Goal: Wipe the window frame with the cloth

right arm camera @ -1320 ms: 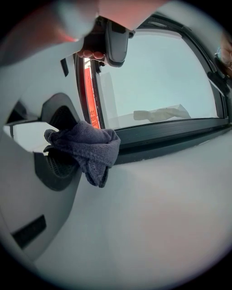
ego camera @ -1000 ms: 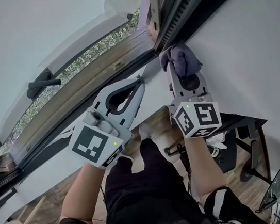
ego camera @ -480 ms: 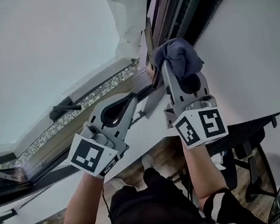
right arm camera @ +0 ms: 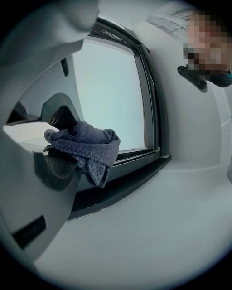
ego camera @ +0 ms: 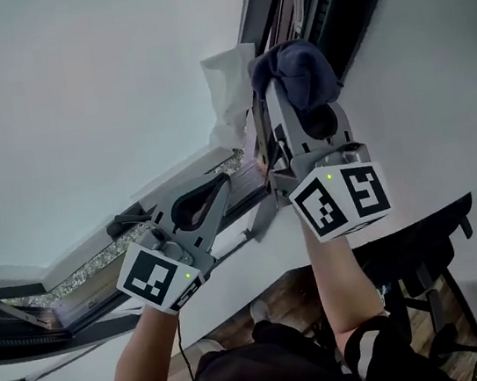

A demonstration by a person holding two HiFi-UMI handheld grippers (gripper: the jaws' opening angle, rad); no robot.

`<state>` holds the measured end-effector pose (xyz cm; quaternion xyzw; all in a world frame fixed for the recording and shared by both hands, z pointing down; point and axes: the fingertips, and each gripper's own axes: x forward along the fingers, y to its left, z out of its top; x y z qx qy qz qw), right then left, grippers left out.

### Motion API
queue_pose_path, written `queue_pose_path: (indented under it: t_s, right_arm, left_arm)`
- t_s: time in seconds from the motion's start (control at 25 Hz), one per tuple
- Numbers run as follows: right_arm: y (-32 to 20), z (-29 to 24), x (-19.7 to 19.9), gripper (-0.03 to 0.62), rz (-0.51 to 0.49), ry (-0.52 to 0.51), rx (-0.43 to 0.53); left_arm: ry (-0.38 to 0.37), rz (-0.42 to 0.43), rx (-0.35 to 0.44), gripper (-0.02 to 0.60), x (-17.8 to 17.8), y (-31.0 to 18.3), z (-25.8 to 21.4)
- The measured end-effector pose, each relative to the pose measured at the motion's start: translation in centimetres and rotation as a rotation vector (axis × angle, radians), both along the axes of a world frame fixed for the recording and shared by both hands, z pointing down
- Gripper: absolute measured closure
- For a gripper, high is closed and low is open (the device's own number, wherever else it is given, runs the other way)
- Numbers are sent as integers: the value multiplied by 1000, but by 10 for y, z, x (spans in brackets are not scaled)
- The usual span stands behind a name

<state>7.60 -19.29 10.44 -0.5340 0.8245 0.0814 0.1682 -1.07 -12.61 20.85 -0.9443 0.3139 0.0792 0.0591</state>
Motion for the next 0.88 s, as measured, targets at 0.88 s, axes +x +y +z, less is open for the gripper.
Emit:
queue_pose_path:
  t_s: [0.88]
  right_arm:
    - [-19,-84,5,480,-22,-119,71]
  left_arm:
    - [0,-18,38,561,-8,-17,-36]
